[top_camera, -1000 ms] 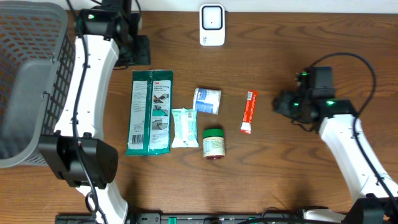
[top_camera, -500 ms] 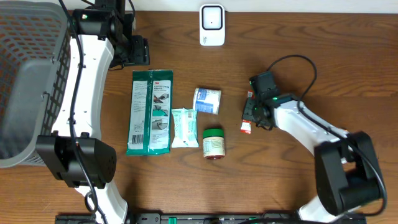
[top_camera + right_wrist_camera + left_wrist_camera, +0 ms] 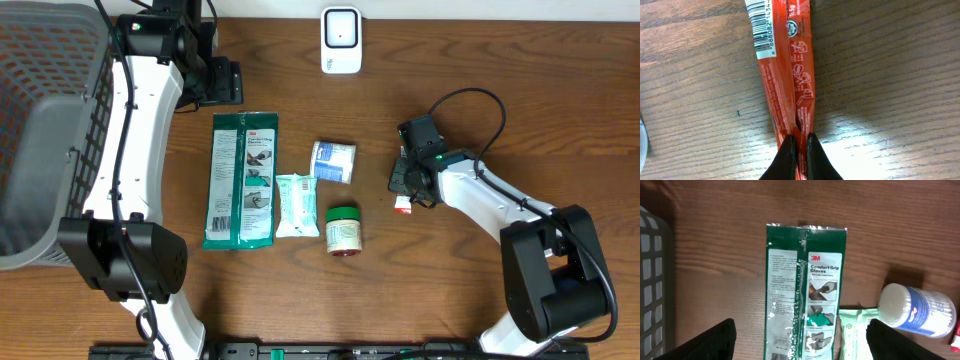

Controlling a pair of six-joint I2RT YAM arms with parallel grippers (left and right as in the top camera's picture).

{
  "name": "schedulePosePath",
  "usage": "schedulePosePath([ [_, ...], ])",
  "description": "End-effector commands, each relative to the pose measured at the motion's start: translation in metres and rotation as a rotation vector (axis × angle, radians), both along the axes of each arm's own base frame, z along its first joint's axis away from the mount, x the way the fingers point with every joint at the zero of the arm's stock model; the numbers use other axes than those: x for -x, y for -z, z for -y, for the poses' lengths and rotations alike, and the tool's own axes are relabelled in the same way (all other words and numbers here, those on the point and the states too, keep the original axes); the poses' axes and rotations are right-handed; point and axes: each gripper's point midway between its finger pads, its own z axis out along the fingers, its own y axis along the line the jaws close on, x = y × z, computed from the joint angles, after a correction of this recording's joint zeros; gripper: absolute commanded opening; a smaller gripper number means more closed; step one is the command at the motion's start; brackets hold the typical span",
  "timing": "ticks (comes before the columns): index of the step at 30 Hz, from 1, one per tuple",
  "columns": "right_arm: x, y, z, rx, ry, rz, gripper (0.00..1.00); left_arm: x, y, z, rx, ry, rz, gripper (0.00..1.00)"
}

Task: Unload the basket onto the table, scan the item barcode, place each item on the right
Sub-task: 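Reach the right gripper down and grasp the red snack stick, then lift the red snack stick off the table with the right gripper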

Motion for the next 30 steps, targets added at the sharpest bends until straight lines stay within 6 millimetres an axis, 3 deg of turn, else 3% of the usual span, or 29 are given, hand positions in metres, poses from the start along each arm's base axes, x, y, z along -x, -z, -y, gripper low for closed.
schedulePosePath([
  [1, -0.003, -0.014, 0.004, 0.032, -0.024, 0.042, 0.01, 0.005, -0.005, -0.001, 0.006, -0.014, 0.0, 0.83],
  [8, 0.001, -0.046, 0.014, 0.005, -0.072, 0.072, 0.01, 0.01, -0.003, 0.002, 0.023, -0.008, -0.023, 0.84],
  [19, 0.016, -0.017, 0.073, 0.406, -0.134, -0.014, 0.01, 0.011, -0.003, 0.002, 0.023, -0.008, -0.026, 0.84],
  [25, 0.018, -0.01, 0.07, 0.525, -0.175, -0.02, 0.01, 0.011, -0.003, 0.003, 0.027, -0.007, -0.026, 0.84],
  [28, 0.018, -0.011, 0.057, 0.556, -0.218, 0.004, 0.02, 0.011, -0.003, 0.003, 0.027, -0.006, -0.026, 0.84],
  [29, 0.017, -0.011, 0.051, 0.55, -0.23, 0.013, 0.13, 0.011, -0.003, 0.003, 0.027, -0.006, -0.026, 0.84],
  [30, 0.016, -0.011, 0.046, 0.542, -0.24, 0.024, 0.4, 0.011, -0.003, 0.003, 0.027, -0.006, -0.026, 0.84],
])
